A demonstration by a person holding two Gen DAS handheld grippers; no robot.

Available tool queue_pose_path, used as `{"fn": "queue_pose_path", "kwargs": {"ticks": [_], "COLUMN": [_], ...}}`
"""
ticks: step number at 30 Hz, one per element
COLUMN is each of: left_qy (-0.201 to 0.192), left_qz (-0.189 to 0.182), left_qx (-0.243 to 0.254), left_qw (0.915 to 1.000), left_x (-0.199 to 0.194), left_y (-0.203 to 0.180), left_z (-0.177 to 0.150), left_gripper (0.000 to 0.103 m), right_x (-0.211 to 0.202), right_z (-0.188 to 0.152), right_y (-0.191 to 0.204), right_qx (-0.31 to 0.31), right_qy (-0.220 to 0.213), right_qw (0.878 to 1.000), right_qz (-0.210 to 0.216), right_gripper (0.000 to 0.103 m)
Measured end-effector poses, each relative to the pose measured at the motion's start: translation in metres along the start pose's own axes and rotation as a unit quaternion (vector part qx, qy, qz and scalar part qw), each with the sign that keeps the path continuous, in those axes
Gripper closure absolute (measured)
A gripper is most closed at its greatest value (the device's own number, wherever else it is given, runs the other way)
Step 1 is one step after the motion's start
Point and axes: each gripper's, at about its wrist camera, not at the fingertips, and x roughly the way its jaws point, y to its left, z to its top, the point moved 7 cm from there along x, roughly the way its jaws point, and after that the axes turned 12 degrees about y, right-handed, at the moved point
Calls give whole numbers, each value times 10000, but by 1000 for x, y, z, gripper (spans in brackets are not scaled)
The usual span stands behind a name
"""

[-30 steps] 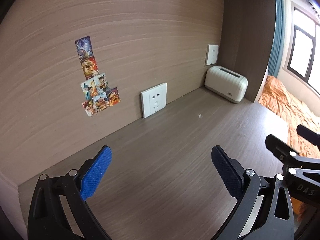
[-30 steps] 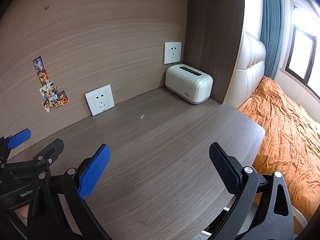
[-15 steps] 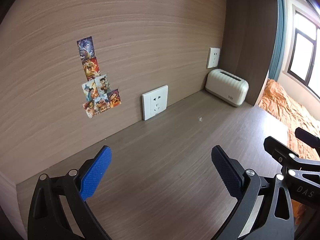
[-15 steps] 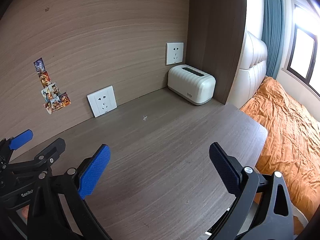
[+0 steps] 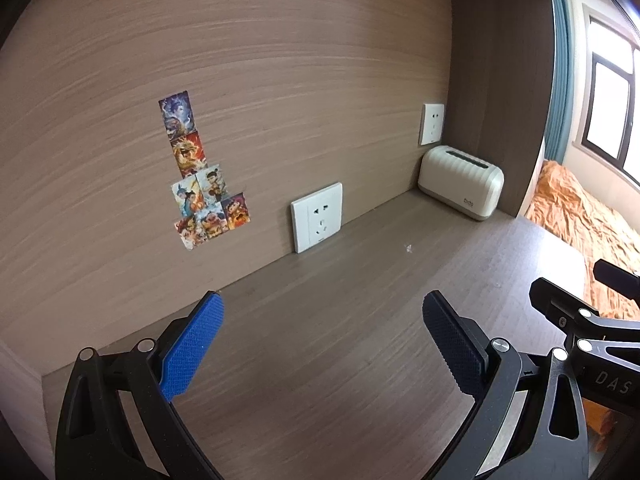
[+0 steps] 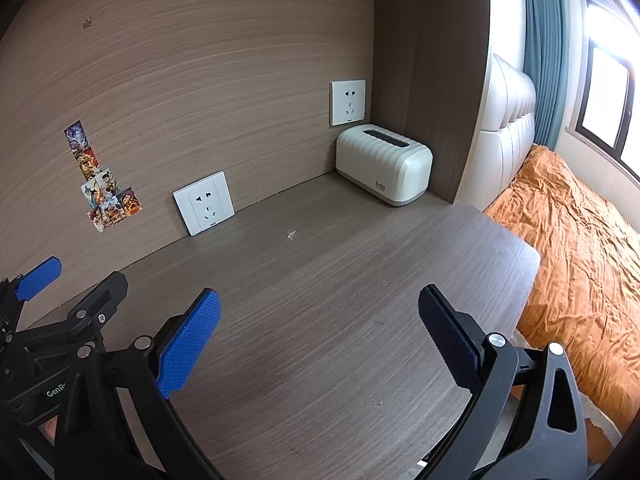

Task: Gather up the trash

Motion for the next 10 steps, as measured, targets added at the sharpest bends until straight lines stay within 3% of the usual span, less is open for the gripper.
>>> {"fn": "queue_pose_path", "kwargs": {"ticks": [10], "left_qy": [273], "left_qz": [-177], "left_qx": [-61], "left_qw": [9995], "left_x": [11], "left_y": [-1], "left_z": [-6], "left_gripper": [5], "right_x": [5], "right_z": [-3], "right_y": [-3], "right_qx": [9], "right_qy": [70], "right_qw": [10000], "right_qz": [16], "right_gripper": [4]}}
